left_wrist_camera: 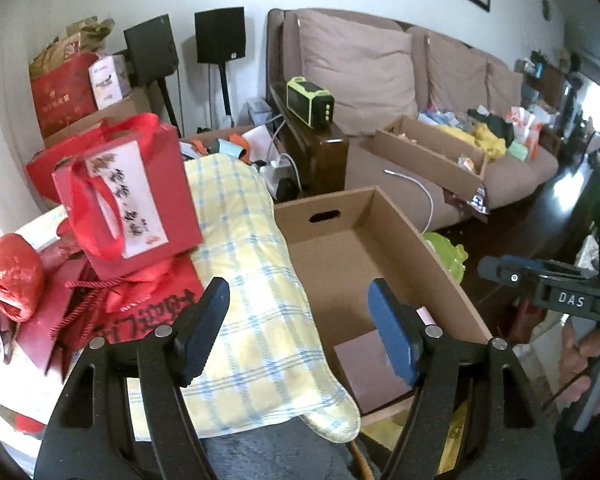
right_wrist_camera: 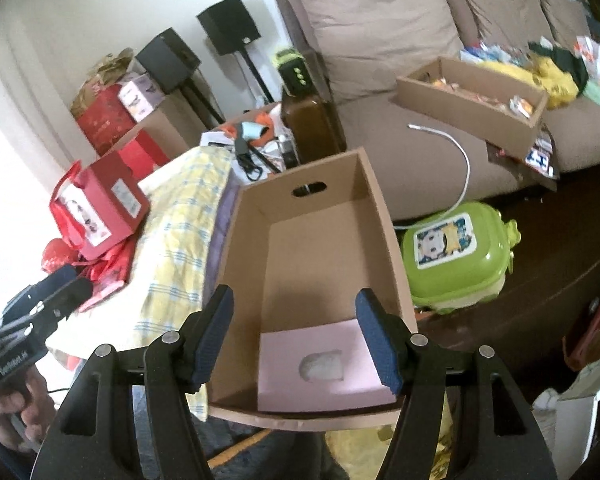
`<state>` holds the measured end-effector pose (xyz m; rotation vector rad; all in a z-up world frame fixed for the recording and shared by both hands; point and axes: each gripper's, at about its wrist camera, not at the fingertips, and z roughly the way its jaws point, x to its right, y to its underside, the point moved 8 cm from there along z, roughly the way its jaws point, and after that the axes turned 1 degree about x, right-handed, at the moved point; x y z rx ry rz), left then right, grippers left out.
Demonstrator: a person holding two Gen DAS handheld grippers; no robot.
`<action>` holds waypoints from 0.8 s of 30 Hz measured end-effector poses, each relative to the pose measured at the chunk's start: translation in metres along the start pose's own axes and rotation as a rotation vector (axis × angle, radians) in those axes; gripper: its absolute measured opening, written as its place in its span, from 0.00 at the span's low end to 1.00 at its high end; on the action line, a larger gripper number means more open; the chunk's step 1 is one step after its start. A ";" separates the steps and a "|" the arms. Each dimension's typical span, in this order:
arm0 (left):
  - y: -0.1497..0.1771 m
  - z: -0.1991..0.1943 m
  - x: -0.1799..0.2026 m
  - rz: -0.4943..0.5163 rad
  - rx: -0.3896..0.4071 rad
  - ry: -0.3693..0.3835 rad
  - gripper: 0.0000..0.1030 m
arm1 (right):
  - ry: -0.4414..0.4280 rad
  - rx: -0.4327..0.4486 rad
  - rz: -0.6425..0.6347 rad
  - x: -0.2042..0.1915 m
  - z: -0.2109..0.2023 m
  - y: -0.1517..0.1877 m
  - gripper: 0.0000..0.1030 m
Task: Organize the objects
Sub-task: 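Move the left gripper over the red items on the plaid table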
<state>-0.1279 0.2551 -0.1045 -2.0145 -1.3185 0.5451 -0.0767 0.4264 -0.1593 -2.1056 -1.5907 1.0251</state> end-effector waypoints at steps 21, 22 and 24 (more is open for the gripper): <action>-0.009 -0.052 -0.168 -0.225 0.088 -0.138 0.74 | -0.007 0.011 -0.169 -0.066 -0.009 -0.001 0.79; -0.009 -0.055 -0.177 -0.244 0.101 -0.154 0.76 | -0.013 0.005 -0.176 -0.070 -0.007 0.000 0.79; -0.009 -0.061 -0.200 -0.290 0.124 -0.184 0.77 | -0.028 -0.003 -0.193 -0.080 -0.002 0.003 0.79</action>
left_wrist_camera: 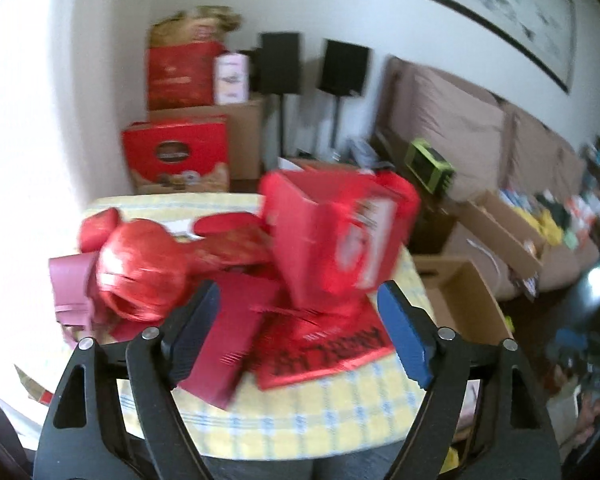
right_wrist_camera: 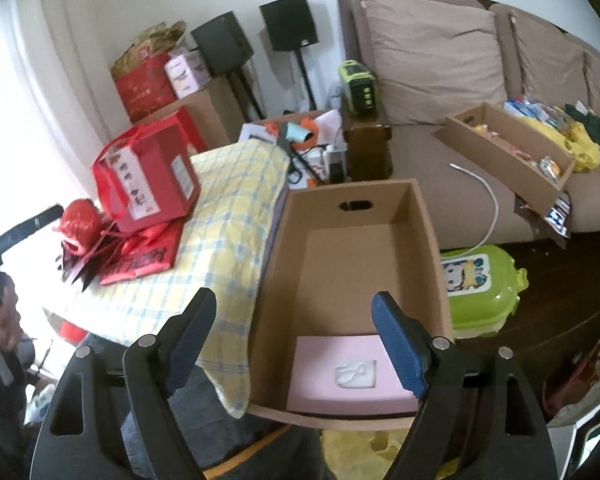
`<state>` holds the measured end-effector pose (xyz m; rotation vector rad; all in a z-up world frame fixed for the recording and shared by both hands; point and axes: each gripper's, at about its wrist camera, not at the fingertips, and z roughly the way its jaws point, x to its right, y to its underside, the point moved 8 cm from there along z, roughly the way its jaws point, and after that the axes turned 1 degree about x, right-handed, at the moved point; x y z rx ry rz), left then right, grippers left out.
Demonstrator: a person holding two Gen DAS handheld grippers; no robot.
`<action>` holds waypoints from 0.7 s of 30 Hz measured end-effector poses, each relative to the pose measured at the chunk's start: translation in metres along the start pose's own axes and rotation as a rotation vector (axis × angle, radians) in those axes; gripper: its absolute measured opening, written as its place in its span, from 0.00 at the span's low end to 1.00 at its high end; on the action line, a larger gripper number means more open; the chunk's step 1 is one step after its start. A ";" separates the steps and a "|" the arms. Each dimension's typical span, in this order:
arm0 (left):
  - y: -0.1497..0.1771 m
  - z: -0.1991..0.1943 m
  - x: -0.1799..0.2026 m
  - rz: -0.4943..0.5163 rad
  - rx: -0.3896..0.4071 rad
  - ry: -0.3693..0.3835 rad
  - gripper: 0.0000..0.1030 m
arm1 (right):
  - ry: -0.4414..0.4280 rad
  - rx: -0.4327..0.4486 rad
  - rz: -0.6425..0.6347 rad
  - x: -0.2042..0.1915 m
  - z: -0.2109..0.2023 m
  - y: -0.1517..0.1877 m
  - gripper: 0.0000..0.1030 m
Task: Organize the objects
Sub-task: 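Move the left gripper over the red items on the plaid table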
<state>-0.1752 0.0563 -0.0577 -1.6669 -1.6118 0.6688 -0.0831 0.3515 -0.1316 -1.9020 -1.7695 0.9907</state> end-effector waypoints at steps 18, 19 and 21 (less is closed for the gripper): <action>0.022 0.052 -0.161 -0.654 -0.140 0.285 0.71 | -0.026 -0.070 -0.029 -0.014 0.027 0.014 0.79; 0.022 0.052 -0.166 -0.669 -0.134 0.291 0.69 | -0.024 -0.071 -0.026 -0.013 0.027 0.015 0.80; 0.022 0.052 -0.170 -0.681 -0.125 0.292 0.68 | -0.020 -0.071 -0.018 -0.009 0.027 0.015 0.80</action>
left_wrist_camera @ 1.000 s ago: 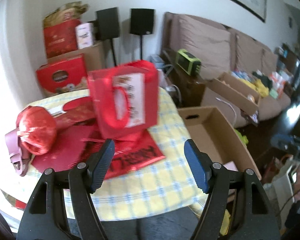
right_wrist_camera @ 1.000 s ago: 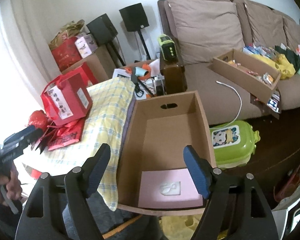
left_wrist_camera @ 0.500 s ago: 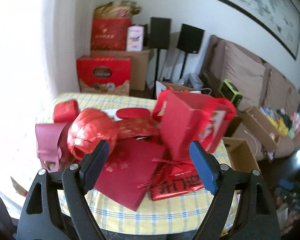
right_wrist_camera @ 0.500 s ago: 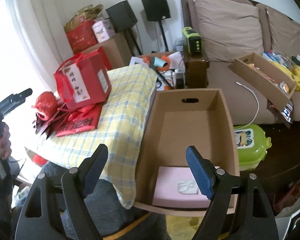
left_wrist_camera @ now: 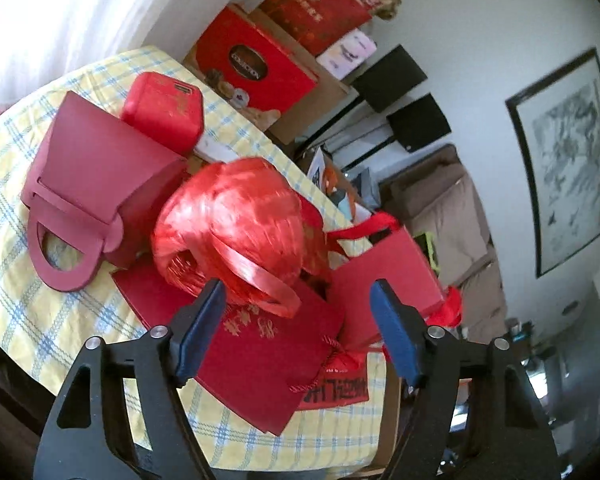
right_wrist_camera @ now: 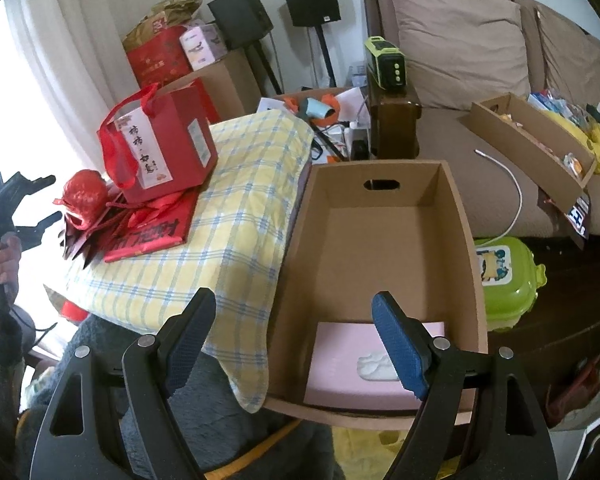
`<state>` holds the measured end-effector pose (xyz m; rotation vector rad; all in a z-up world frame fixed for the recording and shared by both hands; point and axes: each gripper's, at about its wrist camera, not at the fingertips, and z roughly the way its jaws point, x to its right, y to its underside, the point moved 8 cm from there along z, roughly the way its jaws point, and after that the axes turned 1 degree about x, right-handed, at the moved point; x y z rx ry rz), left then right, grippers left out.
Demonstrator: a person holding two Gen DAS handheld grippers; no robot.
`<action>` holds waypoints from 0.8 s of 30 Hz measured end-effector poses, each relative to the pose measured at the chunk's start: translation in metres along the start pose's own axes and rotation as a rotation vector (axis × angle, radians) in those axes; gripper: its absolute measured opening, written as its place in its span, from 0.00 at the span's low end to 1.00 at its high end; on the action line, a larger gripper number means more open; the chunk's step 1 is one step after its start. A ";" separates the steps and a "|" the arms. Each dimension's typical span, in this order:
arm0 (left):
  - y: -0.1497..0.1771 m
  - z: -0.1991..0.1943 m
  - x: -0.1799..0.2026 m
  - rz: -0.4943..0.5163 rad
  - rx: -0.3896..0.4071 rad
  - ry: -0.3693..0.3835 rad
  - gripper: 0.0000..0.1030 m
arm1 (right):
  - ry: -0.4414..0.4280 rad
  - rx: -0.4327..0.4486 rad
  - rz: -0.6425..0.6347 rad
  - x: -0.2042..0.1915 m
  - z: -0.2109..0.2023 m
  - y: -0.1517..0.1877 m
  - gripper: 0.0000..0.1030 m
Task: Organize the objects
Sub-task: 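Move the left gripper over the red items on the plaid table, then grasp the red raffia ball with the left gripper and lift it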
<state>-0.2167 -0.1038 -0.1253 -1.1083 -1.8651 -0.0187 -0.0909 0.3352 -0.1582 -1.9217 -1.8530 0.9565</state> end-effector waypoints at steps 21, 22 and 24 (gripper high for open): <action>0.000 0.023 0.015 0.047 0.026 0.002 0.45 | 0.004 -0.036 0.009 0.007 0.008 0.007 0.80; -0.002 0.024 0.015 0.044 0.030 -0.001 0.45 | 0.003 -0.036 0.011 0.007 0.008 0.007 0.80; -0.006 0.032 0.016 0.061 0.033 -0.035 0.45 | 0.004 -0.038 0.011 0.008 0.008 0.007 0.80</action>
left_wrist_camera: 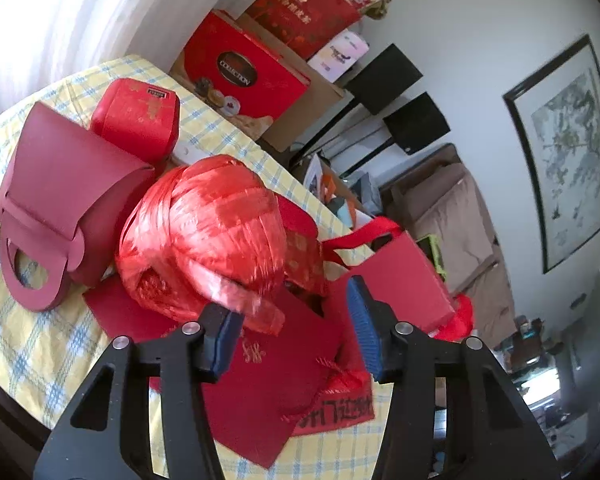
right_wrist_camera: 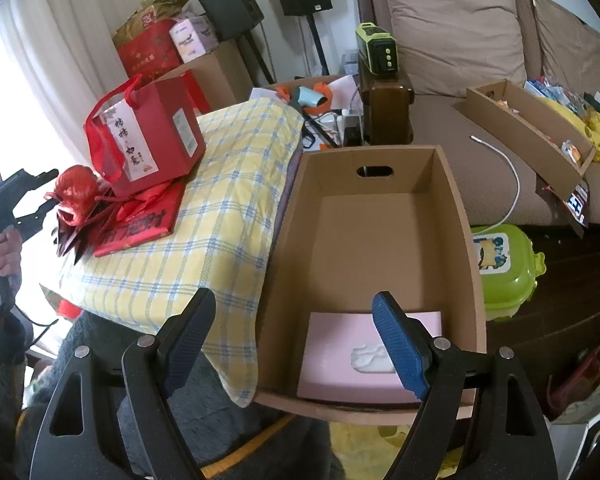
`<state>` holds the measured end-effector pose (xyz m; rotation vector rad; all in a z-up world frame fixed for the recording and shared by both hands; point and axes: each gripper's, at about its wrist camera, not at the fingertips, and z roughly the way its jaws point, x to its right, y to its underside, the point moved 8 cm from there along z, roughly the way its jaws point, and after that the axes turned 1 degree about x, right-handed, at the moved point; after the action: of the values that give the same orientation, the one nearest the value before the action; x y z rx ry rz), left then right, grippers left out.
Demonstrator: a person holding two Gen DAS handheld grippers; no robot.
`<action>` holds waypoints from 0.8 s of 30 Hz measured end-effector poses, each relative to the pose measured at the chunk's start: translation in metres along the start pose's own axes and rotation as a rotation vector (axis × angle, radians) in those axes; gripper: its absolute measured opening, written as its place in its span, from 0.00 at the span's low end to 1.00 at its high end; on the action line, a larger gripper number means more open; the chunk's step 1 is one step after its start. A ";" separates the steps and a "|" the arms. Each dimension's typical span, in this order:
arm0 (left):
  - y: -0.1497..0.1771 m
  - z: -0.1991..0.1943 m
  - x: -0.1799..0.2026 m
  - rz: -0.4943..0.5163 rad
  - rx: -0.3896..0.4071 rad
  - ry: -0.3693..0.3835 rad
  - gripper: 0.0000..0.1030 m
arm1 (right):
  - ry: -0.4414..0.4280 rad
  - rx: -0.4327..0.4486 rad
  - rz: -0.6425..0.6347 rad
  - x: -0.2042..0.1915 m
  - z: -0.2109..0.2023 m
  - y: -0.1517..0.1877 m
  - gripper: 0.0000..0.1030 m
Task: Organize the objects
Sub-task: 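Grasp the red raffia ball with the left gripper and lift it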
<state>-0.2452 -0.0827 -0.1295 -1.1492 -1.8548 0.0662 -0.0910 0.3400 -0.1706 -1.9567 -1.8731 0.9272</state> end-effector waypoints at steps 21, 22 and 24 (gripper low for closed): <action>-0.006 0.028 0.010 0.133 0.047 -0.178 0.16 | 0.002 -0.008 -0.012 -0.002 0.003 0.002 0.80; -0.006 0.024 0.011 0.139 0.046 -0.172 0.16 | 0.004 -0.010 -0.013 -0.002 0.003 0.002 0.80; -0.007 0.013 0.012 0.145 0.049 -0.156 0.15 | 0.006 -0.010 -0.018 -0.004 0.004 0.002 0.80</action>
<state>-0.2614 -0.0728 -0.1253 -1.2734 -1.8914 0.2903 -0.0918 0.3347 -0.1732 -1.9424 -1.8924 0.9075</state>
